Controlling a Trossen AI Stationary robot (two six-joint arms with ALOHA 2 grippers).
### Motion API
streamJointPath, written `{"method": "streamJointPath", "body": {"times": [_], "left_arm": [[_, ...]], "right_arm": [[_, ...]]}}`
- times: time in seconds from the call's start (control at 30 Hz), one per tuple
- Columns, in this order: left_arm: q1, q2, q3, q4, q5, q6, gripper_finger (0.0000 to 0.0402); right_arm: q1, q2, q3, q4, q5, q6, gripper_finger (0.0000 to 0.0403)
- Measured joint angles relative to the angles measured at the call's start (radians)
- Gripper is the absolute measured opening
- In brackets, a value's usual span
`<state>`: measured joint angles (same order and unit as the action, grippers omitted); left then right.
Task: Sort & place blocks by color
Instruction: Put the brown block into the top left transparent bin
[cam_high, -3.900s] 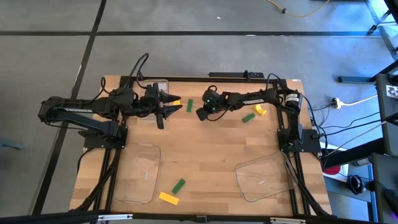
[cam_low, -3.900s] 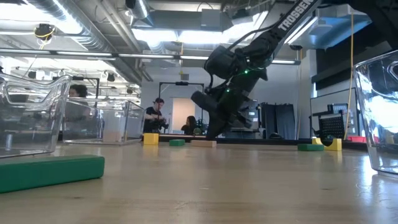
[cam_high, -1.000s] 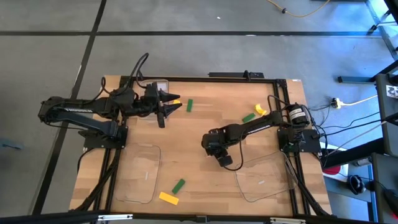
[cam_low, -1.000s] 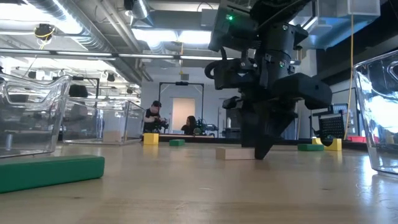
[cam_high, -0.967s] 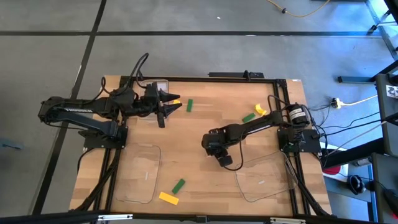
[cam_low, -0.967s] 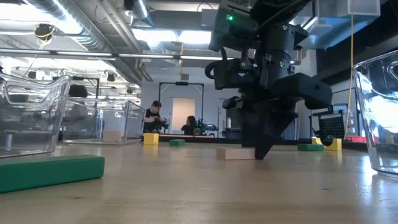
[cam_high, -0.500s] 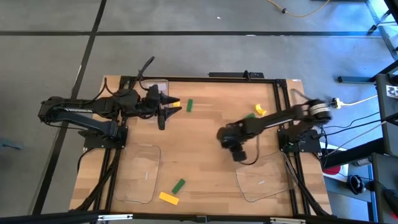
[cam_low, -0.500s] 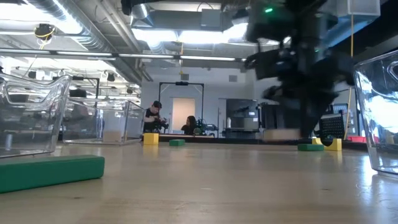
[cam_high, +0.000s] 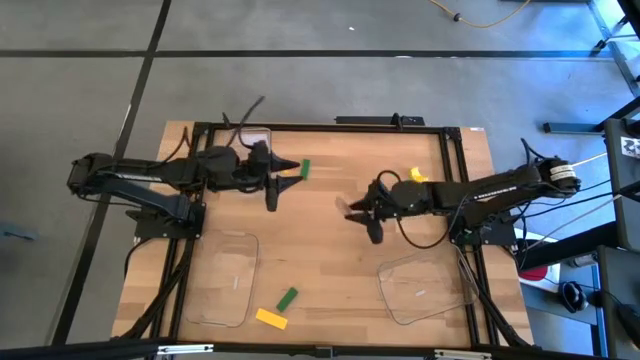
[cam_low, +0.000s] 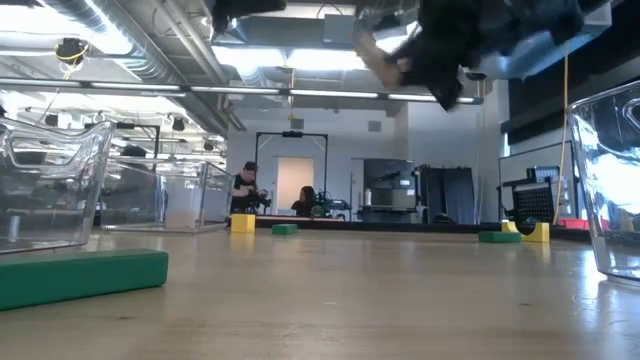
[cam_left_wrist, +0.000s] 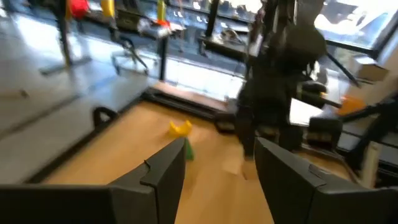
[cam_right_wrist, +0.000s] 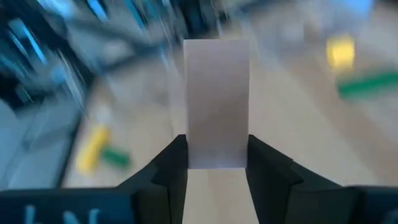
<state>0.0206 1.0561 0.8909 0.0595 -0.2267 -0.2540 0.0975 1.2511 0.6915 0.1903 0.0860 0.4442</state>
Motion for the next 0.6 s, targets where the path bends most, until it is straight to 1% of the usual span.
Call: {"method": "streamJointPath", "body": {"times": [0.03, 0.17, 0.27, 0.43, 0.6], "left_arm": [[0.004, 0.013, -0.001, 0.016, 0.021, -0.015, 0.0191], [0.012, 0.07, -0.001, 0.123, 0.123, -0.086, 0.022], [0.014, 0.101, 0.001, 0.188, 0.167, -0.104, 0.0246], [0.009, 0.154, 0.0, 0.242, 0.17, -0.104, 0.028], [0.009, 0.212, -0.001, 0.335, 0.184, -0.106, 0.0292]], "right_arm": [[-0.007, 0.007, 0.002, 0.06, 0.0, 0.001, 0.0129], [-0.031, 0.015, 0.002, 0.192, 0.0, 0.02, 0.0129], [-0.039, 0.015, 0.005, 0.239, 0.0, 0.02, 0.0129], [-0.039, 0.015, 0.068, 0.24, 0.0, -0.026, 0.0129], [-0.041, 0.018, 0.112, 0.234, 0.0, -0.068, 0.0129]]}}
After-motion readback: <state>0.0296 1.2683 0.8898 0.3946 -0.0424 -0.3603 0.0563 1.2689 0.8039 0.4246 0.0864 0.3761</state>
